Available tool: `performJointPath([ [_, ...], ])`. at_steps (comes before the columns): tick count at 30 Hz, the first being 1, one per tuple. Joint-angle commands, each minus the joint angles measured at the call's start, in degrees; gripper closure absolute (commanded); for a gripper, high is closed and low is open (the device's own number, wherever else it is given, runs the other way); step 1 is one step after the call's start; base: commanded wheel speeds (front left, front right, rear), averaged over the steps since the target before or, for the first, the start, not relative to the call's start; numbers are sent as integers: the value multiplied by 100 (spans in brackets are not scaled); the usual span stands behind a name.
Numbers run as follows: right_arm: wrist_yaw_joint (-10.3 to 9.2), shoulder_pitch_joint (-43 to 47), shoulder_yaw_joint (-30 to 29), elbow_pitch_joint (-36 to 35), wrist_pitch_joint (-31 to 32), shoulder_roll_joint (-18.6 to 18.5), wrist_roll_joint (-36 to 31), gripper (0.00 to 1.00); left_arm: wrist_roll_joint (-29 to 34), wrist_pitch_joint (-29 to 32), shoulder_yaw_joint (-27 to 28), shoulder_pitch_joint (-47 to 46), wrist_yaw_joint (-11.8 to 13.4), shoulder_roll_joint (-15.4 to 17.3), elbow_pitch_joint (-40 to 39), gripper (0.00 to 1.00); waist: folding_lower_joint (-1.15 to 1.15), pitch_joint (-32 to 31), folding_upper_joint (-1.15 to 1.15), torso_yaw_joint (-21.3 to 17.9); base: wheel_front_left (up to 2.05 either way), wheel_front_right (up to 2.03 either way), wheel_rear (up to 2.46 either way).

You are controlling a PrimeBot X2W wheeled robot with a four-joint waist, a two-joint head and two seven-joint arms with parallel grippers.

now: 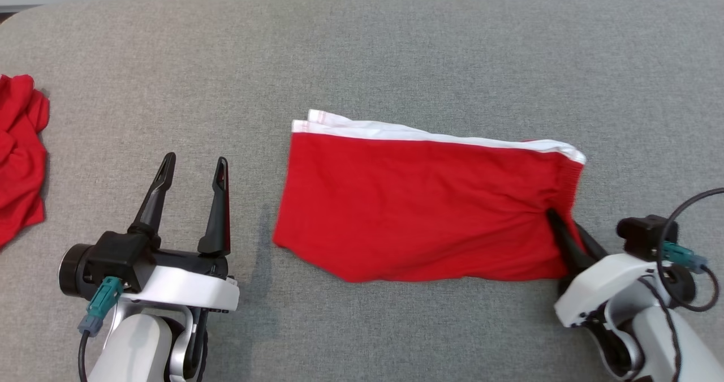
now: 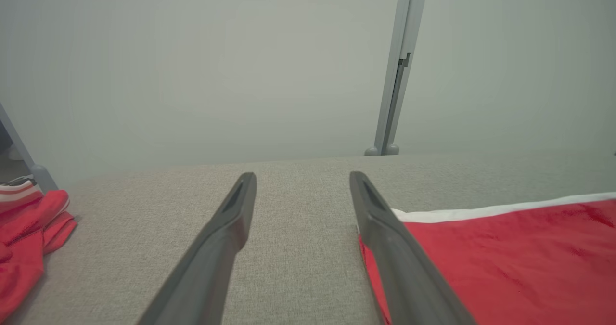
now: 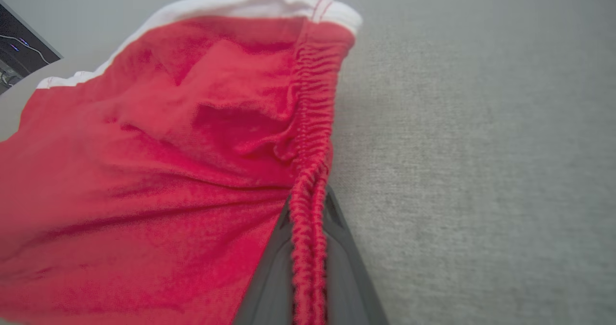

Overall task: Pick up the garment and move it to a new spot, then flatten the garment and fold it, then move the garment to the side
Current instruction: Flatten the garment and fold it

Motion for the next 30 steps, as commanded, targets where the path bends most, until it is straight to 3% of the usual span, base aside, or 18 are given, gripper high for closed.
performJointPath([
  [1,-32,106,-105,98,-50,-208,56,100,80,-22,46,-55,-28,21,18,0,0,-14,0,-32,0,0,0],
  [7,-32,214,-367,33,-96,-422,185,100,97,-22,95,-18,-50,-17,24,0,0,-53,0,-79,0,0,0],
  [11,-17,227,-242,-324,54,-498,463,100,128,-22,143,51,-56,-36,35,0,0,-87,0,-147,0,0,0],
  [16,-16,275,152,-955,220,-587,1016,100,135,-22,157,91,-61,-56,42,0,0,-116,0,-195,0,0,0],
  [21,-16,301,617,-2050,558,-685,2058,100,144,-22,159,70,-103,-82,38,0,0,-119,0,-213,0,0,0],
  [25,-16,173,801,-2482,848,-565,2747,100,166,-22,140,3,-118,-119,54,0,0,-92,0,-154,0,0,0],
  [30,-16,-122,963,-2433,1161,-165,3522,100,196,-22,113,-101,-164,-176,93,0,0,-42,0,56,0,0,0],
])
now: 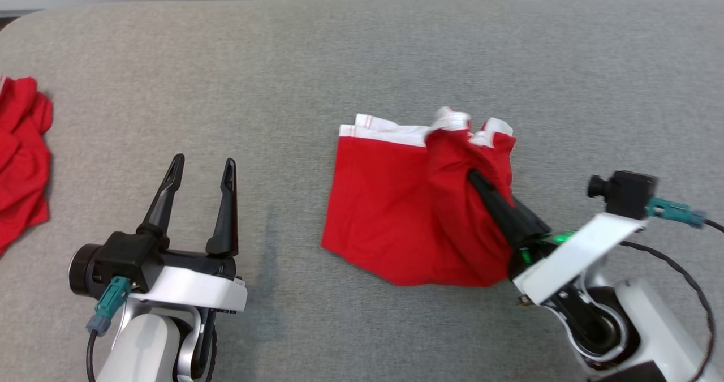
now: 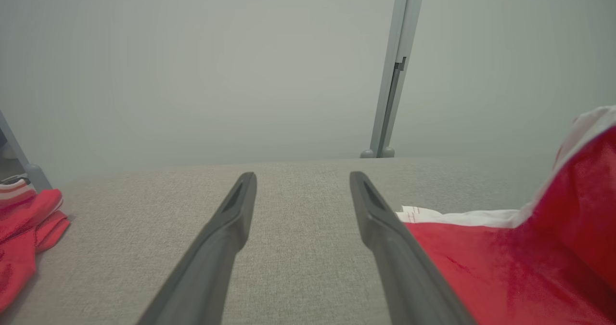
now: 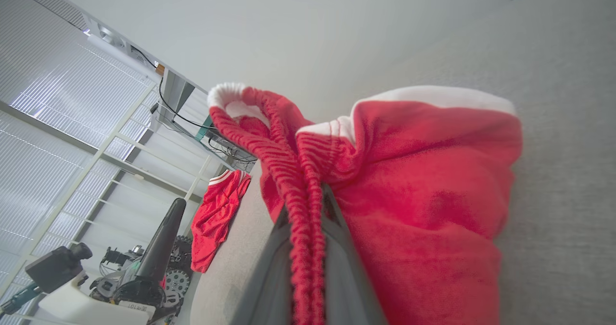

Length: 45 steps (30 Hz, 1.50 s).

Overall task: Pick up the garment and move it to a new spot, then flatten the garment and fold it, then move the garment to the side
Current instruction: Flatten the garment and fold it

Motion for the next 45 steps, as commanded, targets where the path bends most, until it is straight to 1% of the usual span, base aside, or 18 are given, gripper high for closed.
performJointPath([
  [1,5,-150,35,83,64,87,159,100,50,-22,7,-125,-26,6,33,0,0,36,0,119,0,0,0],
  [3,6,-311,60,228,85,265,372,100,44,-22,-2,-124,-54,-40,48,0,0,65,0,227,0,0,0],
  [6,5,-566,183,551,-2,457,483,100,57,-22,-11,-175,-95,-112,69,0,0,127,0,395,0,0,0],
  [10,9,-900,394,1071,-241,627,435,100,92,-21,-20,-238,-162,-215,104,0,0,225,0,606,0,0,0],
  [16,9,-1242,799,1858,-675,735,282,100,141,-22,18,-256,-255,-357,168,0,0,311,0,821,0,0,0],
  [19,10,-1320,946,2040,-808,754,259,100,157,-22,48,-260,-270,-396,176,0,0,321,0,846,0,0,0],
  [20,10,-1350,1004,2122,-865,763,255,95,176,-22,66,-257,-287,-413,182,0,0,327,0,849,0,0,0],
  [21,10,-1372,1069,2168,-934,767,242,62,194,-22,82,-252,-301,-426,184,0,0,328,0,846,0,0,0],
  [22,10,-1400,1135,2194,-996,769,232,0,206,-22,106,-241,-313,-429,187,0,0,325,0,836,0,0,0],
  [26,9,-1515,1451,2159,-1305,665,-7,0,290,-22,168,-221,-350,-456,201,0,0,314,0,762,0,0,0],
  [32,9,-1623,1907,1926,-1883,435,-676,0,348,-22,236,-218,-403,-465,224,0,0,262,0,612,0,0,0],
  [35,9,-1609,1930,1746,-2100,307,-1008,0,399,-22,265,-173,-417,-463,232,0,0,213,0,522,0,0,0],
  [39,9,-1417,1528,1507,-2279,170,-1530,0,424,-22,331,-101,-423,-431,261,0,0,117,0,394,0,0,0],
  [41,9,-1283,1160,1380,-2315,123,-1821,0,436,-22,363,-73,-405,-419,279,0,0,59,0,329,0,0,0],
  [45,9,-844,214,1119,-2354,97,-2513,0,426,-23,441,10,-368,-380,274,0,0,-59,0,197,0,0,0],
])
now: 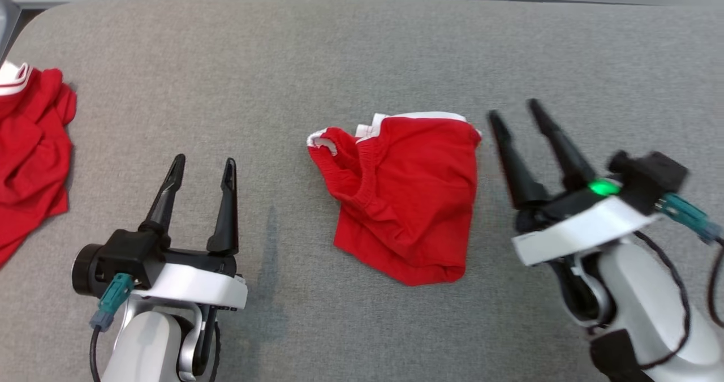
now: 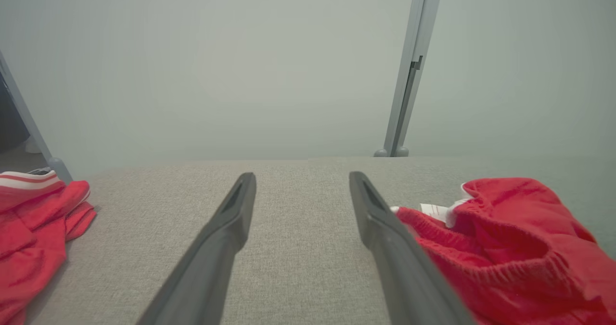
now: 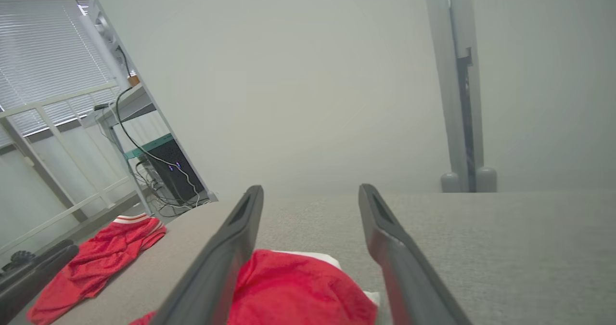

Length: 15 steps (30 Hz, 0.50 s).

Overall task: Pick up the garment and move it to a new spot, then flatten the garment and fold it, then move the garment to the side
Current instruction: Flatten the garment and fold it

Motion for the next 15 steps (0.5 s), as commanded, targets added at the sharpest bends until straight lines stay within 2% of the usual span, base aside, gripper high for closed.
performJointPath([
  [1,12,268,-406,-128,-43,-15,-296,0,24,-23,58,106,29,45,-15,0,0,-99,0,-106,0,0,0],
  [9,12,1276,-2019,-722,34,116,-1500,0,-46,23,202,340,122,201,-108,0,0,-329,0,-354,0,0,0],
  [15,12,1824,-2652,-1202,288,293,-2093,0,-59,126,215,486,174,304,-257,0,0,-416,0,-456,0,0,0],
])
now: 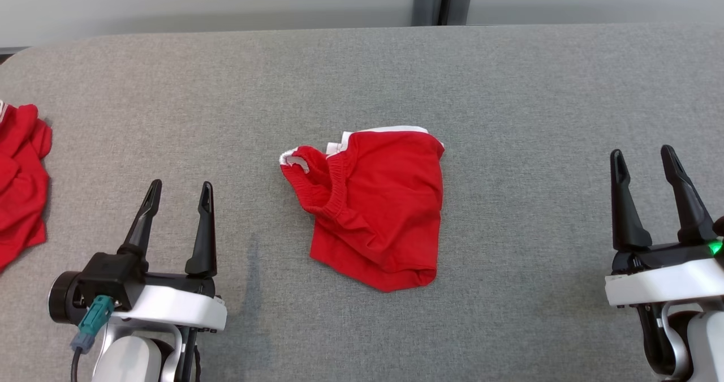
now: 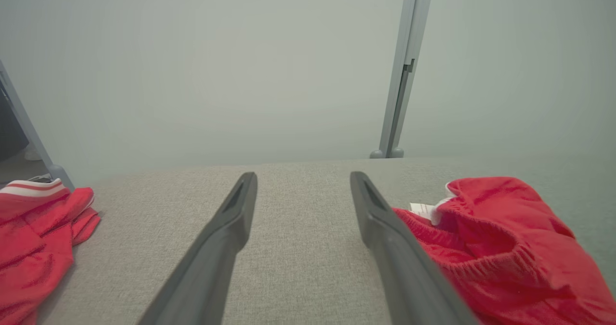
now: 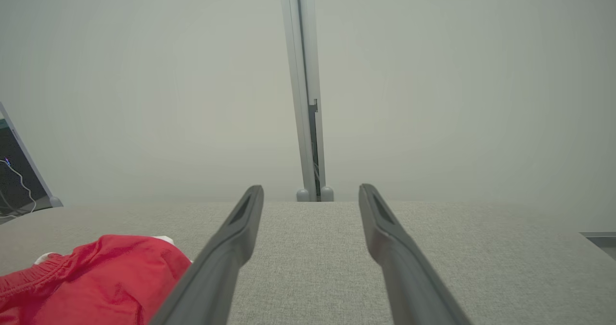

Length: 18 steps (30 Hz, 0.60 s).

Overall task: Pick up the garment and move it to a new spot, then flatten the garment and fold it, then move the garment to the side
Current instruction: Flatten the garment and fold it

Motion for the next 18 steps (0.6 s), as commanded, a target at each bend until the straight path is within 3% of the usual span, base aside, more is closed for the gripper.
performJointPath([
  [1,11,75,-58,-88,38,28,-66,0,-8,12,11,31,36,55,-47,0,0,-17,0,-23,0,0,0],
  [18,11,204,-211,-454,316,265,-446,0,-76,113,-79,-9,107,121,-226,0,0,54,0,-7,0,0,0],
])
